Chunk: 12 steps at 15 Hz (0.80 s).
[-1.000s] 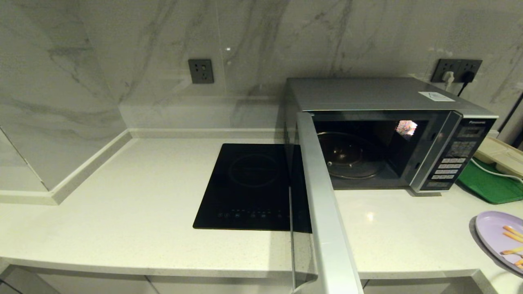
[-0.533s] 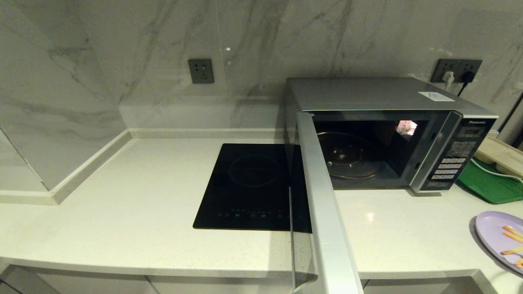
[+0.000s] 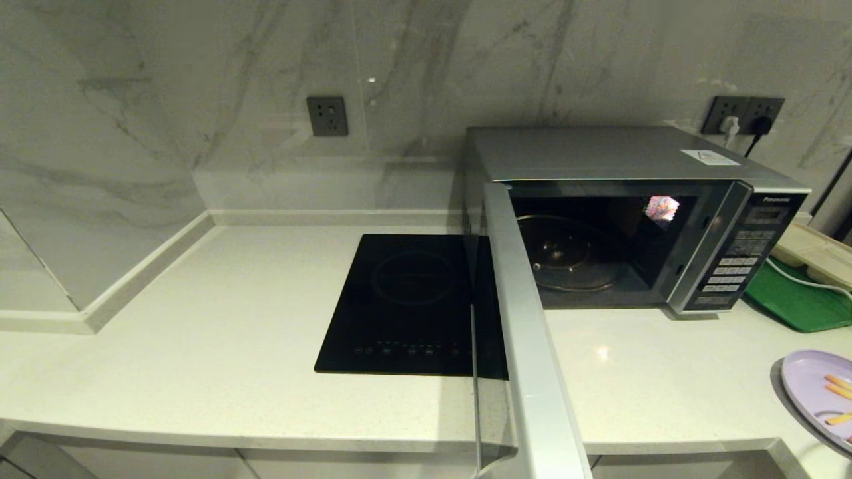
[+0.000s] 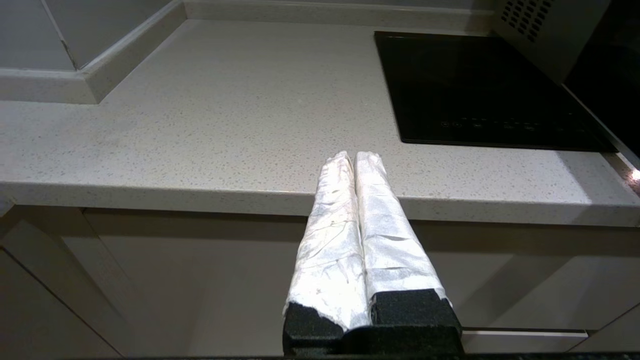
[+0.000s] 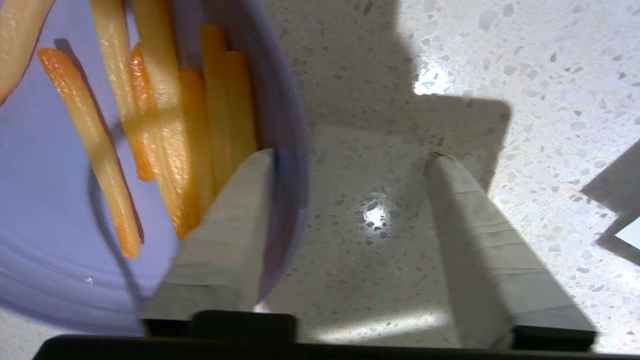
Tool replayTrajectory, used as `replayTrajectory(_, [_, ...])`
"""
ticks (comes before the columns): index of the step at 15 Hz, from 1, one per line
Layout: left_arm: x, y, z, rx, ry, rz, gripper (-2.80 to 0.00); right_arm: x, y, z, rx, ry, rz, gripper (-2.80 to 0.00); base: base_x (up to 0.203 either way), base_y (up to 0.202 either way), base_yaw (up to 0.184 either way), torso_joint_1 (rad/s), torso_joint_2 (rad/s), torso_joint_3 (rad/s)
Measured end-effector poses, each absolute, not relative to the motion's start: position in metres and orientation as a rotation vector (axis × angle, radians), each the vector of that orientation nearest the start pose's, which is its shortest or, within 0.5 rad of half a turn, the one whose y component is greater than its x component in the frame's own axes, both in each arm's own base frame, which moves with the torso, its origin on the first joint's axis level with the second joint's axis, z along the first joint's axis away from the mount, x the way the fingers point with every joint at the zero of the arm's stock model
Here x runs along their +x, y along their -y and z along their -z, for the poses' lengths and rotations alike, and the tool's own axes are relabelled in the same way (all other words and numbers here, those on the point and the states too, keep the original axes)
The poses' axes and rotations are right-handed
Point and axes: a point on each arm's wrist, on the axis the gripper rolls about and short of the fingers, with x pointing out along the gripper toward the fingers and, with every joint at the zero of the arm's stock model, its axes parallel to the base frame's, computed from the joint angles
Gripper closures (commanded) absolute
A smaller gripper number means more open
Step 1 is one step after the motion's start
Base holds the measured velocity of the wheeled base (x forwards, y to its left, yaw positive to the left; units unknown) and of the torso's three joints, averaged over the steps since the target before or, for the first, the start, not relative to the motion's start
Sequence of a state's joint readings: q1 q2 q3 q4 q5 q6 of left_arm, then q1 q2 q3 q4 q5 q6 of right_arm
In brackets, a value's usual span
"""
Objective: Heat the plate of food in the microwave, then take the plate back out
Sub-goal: Put the plate in the microwave oven
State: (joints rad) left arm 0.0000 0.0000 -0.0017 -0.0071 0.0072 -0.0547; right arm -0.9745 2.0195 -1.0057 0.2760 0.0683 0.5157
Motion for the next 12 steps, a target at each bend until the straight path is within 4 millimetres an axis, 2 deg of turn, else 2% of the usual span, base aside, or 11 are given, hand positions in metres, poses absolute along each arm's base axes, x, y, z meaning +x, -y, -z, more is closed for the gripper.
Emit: replayTrajectory(12, [-0.0229,-0.0002,-0.0767,-0.055,0.009,-0.007,0.00,0.1748,0.2640,-0.0673,1.092,-0.933,1.096,0.00,0.000,0.000,0.000,0.000,0.00,0.000])
